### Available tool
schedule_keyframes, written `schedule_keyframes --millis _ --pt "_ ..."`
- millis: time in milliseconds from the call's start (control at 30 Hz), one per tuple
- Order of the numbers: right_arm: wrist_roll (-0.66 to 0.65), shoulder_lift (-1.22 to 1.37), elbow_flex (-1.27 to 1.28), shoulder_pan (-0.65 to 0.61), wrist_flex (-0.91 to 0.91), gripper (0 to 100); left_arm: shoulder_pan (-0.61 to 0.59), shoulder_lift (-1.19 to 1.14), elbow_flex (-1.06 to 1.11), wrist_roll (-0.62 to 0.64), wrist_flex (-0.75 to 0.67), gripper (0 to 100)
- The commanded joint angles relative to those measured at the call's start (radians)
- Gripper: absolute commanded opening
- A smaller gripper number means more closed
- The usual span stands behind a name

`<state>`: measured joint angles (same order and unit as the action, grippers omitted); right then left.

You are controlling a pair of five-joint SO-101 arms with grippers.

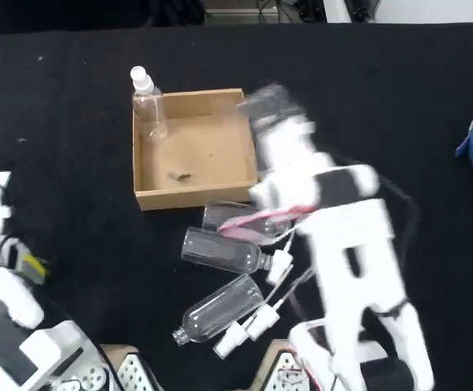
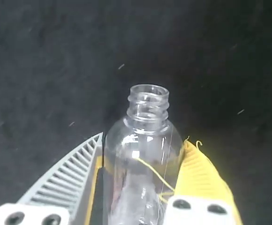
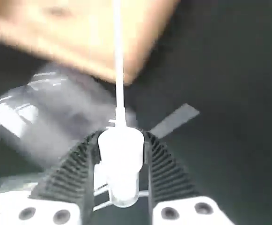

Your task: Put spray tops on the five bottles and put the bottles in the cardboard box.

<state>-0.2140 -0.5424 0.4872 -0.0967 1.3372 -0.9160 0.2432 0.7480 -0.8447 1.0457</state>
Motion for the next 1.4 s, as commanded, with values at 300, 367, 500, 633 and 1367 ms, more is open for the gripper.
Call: schedule_keyframes --millis 300,367,500,633,1367 --pt "0.218 0.318 -0.008 0.568 -0.316 1.1 0.326 0.008 -0.074 0.473 -0.069 3" --pt "0.292 0.401 -0.053 0.577 -0.299 1.1 0.341 0.005 -0.094 0.522 -0.068 3" --pt "0.387 0.53 -0.154 0.577 -0.23 2.7 0.348 0.006 -0.114 0.595 -0.052 3" --pt "0.496 0.633 -0.283 0.582 -0.155 16.3 0.349 0.006 -0.143 0.649 0.005 3" --pt "-0.982 0.917 -0.757 0.635 0.216 25.9 0.406 0.012 -0.031 0.778 -0.075 3"
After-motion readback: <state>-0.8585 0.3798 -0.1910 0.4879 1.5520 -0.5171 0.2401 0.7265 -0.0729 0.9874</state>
